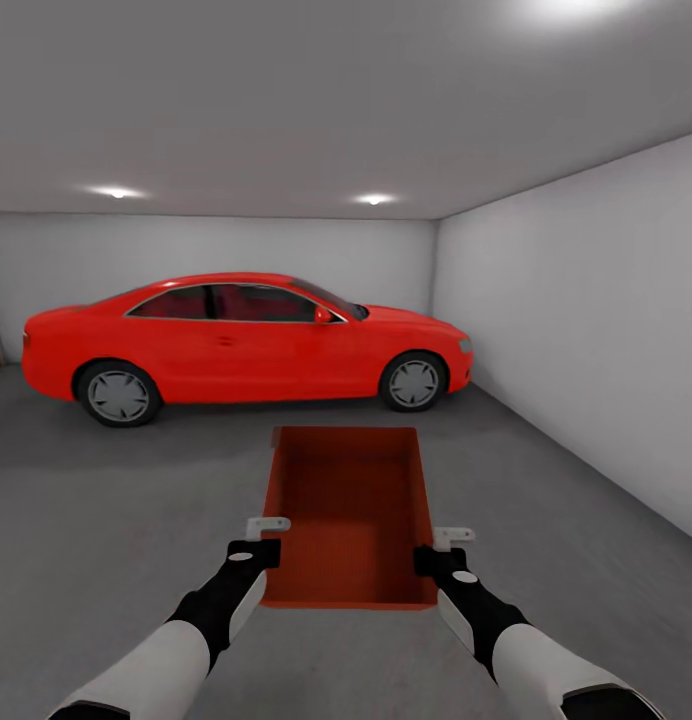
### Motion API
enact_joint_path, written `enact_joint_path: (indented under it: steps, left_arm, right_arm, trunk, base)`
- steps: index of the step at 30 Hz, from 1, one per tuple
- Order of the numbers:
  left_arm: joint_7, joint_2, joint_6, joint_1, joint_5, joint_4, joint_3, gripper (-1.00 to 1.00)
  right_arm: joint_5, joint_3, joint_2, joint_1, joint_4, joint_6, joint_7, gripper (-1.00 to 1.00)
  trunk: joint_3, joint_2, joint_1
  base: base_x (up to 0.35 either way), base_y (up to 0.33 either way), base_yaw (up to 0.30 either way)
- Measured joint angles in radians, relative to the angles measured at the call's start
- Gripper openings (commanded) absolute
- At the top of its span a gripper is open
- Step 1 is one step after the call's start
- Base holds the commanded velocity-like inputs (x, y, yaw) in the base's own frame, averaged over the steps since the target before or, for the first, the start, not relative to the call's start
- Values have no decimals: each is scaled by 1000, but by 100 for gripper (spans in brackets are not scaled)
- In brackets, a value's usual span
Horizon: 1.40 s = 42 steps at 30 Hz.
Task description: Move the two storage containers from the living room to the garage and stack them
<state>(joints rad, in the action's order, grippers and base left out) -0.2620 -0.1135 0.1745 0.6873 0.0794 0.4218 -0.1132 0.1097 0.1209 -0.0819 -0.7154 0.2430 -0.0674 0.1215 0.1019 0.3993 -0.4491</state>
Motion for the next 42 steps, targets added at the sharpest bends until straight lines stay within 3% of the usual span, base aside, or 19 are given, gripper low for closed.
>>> enact_joint_path:
  steps: [42]
  left_arm:
    - [0, -2, 0, 0, -3, 0, 4, -100]
  right_arm:
    - [2, 2, 1, 0, 1, 0, 0, -100]
  trunk:
    - [0, 0, 0]
  base:
    - [322, 0, -247]
